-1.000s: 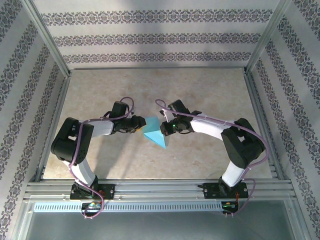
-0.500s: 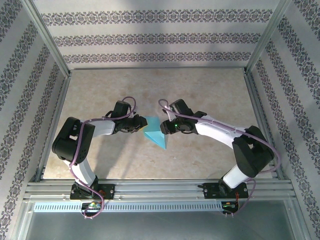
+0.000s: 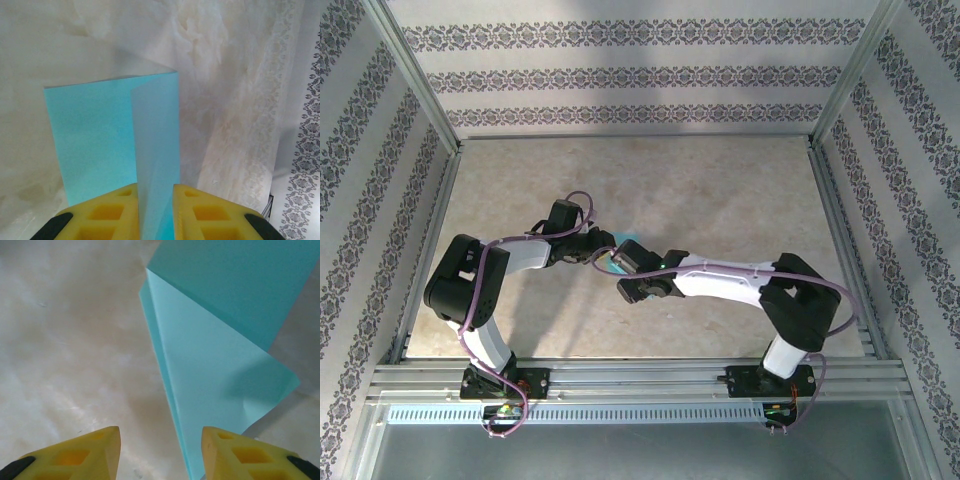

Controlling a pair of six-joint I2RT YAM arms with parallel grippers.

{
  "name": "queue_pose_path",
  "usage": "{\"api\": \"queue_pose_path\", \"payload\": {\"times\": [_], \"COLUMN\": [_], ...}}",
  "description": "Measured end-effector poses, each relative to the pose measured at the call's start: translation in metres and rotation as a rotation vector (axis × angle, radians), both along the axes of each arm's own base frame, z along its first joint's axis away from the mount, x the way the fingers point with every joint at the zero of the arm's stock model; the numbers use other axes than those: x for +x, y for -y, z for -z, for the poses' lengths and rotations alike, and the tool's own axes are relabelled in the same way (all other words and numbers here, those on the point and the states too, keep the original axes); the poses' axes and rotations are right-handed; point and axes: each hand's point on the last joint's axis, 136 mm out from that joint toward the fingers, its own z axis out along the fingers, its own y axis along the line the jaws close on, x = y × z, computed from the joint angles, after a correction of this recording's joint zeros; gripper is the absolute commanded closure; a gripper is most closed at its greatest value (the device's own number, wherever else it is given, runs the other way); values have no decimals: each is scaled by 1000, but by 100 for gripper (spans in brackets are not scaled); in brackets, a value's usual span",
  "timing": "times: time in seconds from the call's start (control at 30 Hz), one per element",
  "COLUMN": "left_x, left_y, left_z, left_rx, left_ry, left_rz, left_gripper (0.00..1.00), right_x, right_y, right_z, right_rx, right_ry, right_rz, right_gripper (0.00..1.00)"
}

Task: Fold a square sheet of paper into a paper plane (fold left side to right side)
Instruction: Fourth fold the wing at the center of the table.

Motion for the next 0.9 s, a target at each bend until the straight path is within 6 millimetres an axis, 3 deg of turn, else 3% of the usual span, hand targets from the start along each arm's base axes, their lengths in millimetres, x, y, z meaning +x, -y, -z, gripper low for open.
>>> {"api": "queue_pose_path", "payload": {"times": [0.17, 0.67, 0.9], "left_x": [1, 4, 4], "left_y": [5, 9, 9], "left_z": [-4, -12, -12], "left_rx": [-7, -31, -33], "left_ry": [10, 12, 9], "left_rz": [11, 16, 15], "left_gripper": [77, 77, 77], "right_x": [8, 20, 22], "right_y": [4, 8, 10], "right_z": [13, 22, 22], "right_rx": [-65, -136, -147], "right_ry": [21, 71, 86], "right_rz": [20, 31, 33], "right_gripper": [49, 49, 59]}}
